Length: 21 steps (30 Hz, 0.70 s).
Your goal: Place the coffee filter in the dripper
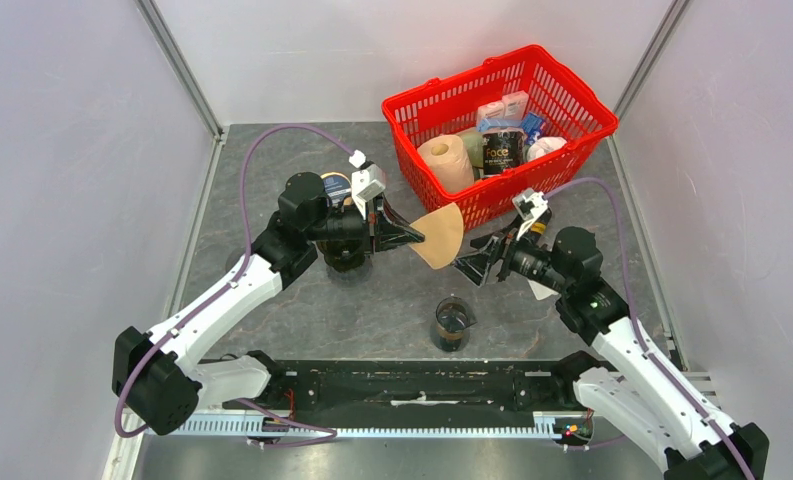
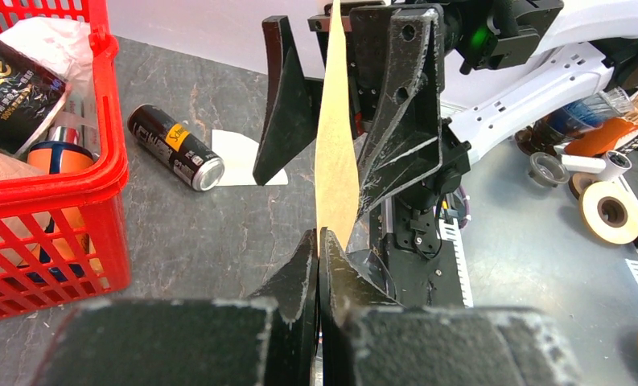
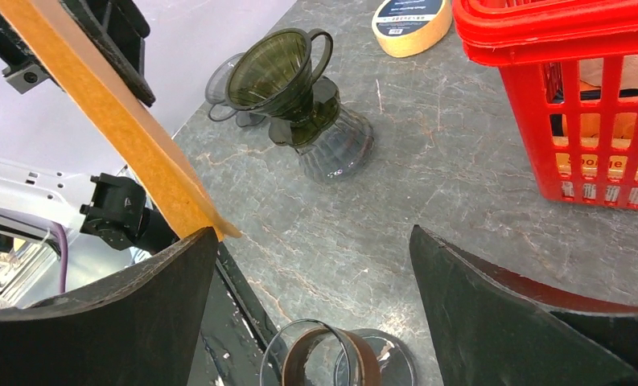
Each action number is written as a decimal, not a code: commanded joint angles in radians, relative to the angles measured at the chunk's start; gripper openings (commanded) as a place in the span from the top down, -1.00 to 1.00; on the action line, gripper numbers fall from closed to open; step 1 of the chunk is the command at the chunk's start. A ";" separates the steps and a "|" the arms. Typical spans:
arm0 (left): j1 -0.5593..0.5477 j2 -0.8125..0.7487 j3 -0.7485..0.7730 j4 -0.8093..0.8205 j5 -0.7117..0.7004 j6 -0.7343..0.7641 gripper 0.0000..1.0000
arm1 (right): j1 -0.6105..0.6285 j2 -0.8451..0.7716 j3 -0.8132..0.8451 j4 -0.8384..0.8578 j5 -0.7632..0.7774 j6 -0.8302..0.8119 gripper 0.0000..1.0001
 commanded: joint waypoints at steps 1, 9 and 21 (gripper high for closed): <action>-0.005 -0.004 -0.007 0.039 0.001 0.009 0.96 | 0.000 -0.037 0.001 -0.009 0.009 -0.010 -0.94; -0.005 -0.014 -0.013 0.035 0.008 0.012 0.95 | 0.000 -0.057 0.017 -0.035 0.002 -0.011 -0.94; -0.005 -0.022 -0.021 0.035 0.034 0.003 0.95 | 0.001 -0.056 0.029 0.019 -0.008 0.012 -0.94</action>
